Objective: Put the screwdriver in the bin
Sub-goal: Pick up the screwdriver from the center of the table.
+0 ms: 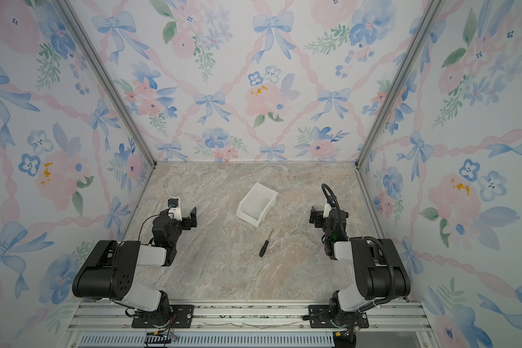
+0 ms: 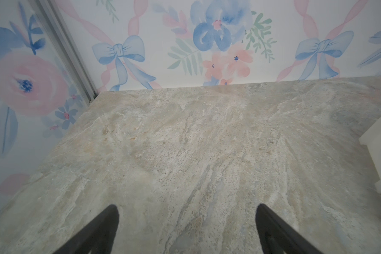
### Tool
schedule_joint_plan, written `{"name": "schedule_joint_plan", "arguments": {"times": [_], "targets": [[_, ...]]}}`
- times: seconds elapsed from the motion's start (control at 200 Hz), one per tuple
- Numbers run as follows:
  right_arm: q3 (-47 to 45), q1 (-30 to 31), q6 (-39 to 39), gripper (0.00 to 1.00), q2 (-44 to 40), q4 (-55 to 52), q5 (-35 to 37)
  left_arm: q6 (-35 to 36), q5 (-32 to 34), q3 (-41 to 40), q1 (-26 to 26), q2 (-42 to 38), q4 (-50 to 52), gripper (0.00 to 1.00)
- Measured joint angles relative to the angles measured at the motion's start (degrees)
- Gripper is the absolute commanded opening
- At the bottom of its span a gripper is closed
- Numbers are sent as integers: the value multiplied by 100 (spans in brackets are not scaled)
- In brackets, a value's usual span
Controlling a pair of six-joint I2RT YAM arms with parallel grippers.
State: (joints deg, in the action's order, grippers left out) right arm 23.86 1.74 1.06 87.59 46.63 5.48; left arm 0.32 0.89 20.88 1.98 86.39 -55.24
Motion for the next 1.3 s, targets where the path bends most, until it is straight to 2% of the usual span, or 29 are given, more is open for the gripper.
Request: {"name": "schedule_joint_plan", "arguments": {"times": [0.195, 0.32, 0.505, 0.725, 0.915, 1.01, 1.105, 1.2, 1.3], "targets": [[953, 186, 94, 97, -608, -1744, 697, 170, -315, 1043, 4, -470, 1668, 98], [1912, 498, 291, 97, -1051, -3309, 1003, 326, -472, 1550, 15, -822, 2940, 98], [2520, 1683, 807, 97, -1958, -5047, 1320, 577, -614, 2520, 39, -1158, 4957, 98], [2645, 3176, 1740, 99, -2761, -6951, 1497, 850, -787, 3069, 94, -1947, 6599, 98], [2973, 4896, 2796, 99, -2435, -8249, 1502, 1117, -887, 3405, 164, -2411, 7348, 98], [3053, 5455, 3298, 97, -1954, -8448, 1486, 1169, -887, 3405, 173, -2524, 7558, 98], [3091, 5545, 3683, 94, -1449, -8456, 1443, 1167, -898, 3405, 181, -2516, 7731, 98], [3163, 5455, 3956, 83, -911, -8411, 1305, 1167, -994, 3410, 205, -2505, 7960, 98], [3318, 5300, 4135, 82, -372, -8323, 1001, 1167, -1099, 3438, 240, -2511, 8133, 98]]}}
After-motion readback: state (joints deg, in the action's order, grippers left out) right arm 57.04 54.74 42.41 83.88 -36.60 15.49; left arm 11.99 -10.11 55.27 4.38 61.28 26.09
